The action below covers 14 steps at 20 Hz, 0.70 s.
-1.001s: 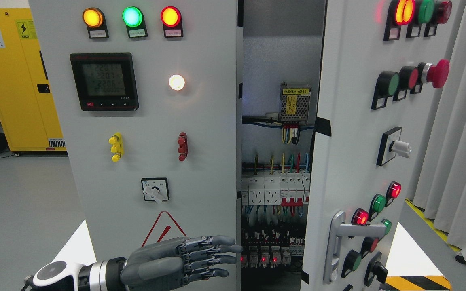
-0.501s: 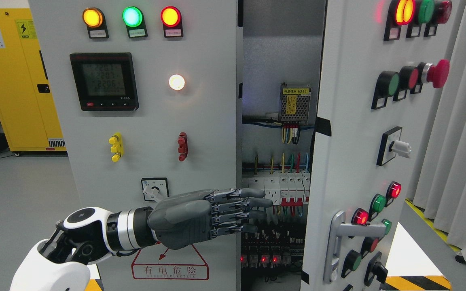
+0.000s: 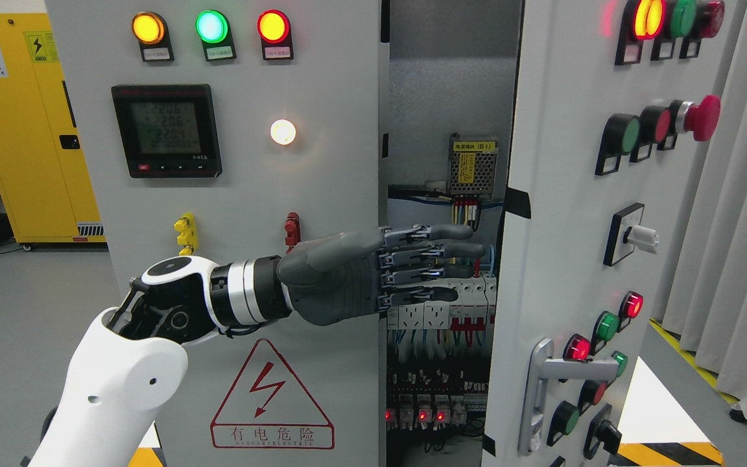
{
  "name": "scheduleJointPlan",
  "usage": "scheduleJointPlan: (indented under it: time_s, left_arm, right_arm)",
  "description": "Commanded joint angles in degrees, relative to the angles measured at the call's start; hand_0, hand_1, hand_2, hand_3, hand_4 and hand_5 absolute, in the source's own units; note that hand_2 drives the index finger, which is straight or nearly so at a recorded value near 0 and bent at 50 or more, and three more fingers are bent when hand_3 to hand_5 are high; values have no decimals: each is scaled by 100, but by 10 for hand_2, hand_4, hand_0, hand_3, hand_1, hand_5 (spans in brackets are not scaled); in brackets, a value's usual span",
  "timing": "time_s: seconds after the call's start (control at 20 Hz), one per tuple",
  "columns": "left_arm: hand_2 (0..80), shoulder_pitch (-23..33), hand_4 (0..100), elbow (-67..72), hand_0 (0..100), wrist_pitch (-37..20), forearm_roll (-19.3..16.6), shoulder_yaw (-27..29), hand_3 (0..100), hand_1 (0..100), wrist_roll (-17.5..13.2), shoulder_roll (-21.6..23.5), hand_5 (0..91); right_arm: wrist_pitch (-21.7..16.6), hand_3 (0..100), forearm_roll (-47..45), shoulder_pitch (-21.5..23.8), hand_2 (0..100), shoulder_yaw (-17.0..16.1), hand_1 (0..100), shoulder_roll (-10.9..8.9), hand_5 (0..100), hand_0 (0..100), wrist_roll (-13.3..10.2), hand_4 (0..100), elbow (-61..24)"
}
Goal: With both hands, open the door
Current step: 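Reach the left hand into the gap behind the push-button door, then push the push-button door outward with the left hand, swinging it open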
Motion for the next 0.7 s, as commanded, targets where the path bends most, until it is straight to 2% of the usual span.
scheduleJointPlan:
  time_s: [0.0, 0.15, 0.3, 0.65]
  left_arm:
    - [0, -448, 0, 891, 120, 6, -23, -152, 0, 556, 0, -835, 0]
    - [0, -439, 0, 899, 120, -3, -50, -372, 0, 556, 44, -1055, 0]
    - [0, -439, 0, 908, 120, -11, -59, -390, 0, 556, 228, -1292, 0]
    - [0, -440, 0, 891, 120, -11, -67, -399, 0, 556, 229, -1478, 0]
  right_arm:
    - [-10, 0, 0, 61, 40, 1, 500, 158, 0, 0, -3, 0, -1]
    - [-10, 0, 0, 61, 40, 1, 500, 158, 0, 0, -3, 0, -1]
    - [-10, 0, 0, 61, 40, 1, 500, 149, 0, 0, -3, 0, -1]
    - [-10, 0, 0, 61, 40, 1, 500, 149, 0, 0, -3, 0, -1]
